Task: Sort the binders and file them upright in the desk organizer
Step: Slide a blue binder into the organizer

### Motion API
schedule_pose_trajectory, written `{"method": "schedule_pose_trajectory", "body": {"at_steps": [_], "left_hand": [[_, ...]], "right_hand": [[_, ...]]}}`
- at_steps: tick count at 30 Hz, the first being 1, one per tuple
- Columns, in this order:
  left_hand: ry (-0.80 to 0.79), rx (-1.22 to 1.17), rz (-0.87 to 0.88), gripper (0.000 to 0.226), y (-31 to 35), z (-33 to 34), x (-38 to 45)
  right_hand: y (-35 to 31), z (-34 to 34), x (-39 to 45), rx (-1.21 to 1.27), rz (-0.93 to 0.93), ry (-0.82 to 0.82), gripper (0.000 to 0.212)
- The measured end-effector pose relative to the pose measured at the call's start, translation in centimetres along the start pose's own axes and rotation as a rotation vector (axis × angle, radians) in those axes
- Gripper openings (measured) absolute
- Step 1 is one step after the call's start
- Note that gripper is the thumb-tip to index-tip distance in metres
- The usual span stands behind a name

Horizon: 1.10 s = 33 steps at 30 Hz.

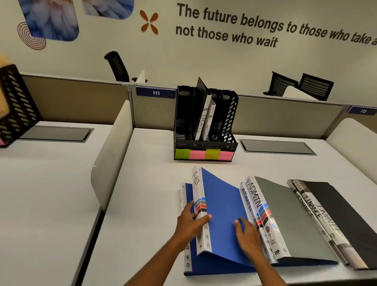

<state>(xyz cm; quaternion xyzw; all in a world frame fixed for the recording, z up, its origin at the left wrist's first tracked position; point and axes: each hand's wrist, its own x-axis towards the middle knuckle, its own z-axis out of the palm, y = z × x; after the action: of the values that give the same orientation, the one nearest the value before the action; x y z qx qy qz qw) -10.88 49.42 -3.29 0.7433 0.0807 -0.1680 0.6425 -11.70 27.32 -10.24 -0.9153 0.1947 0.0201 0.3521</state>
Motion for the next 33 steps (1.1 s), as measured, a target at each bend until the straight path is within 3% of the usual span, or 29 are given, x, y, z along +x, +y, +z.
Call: {"method": "schedule_pose_trajectory", "body": {"at_steps": [6,13,21,29,33], "left_hand": [[-0.048,-0.154,-0.134,0.051,0.9,-0.2,0.0],[0.055,-0.239,-0.060,0.036,2.0,0.4,-0.9],[0.244,-0.230,0.216,0.044,5.1,-0.1,-2.0],[0.415,-0.226,0.511,0.050,8.1,-1.1,-3.8],[0.483,-0.152,0.635,0.053,8.9,-1.8,-3.7]], "right_hand": [[-0.6,-1.1,0.1,0.095,0.027,-0.016,0.053],[-4.5,-2.4,0.1,0.207,-0.079,0.079,0.044],[-14.6,-5.2,-0.9,0.369,-0.255,0.080,0.053],[-24.9,-7.7,-3.2,0.541,-0.411,0.020,0.082],[-27.8,-8.4,-3.6,0.522,-0.477,0.063,0.077]]}}
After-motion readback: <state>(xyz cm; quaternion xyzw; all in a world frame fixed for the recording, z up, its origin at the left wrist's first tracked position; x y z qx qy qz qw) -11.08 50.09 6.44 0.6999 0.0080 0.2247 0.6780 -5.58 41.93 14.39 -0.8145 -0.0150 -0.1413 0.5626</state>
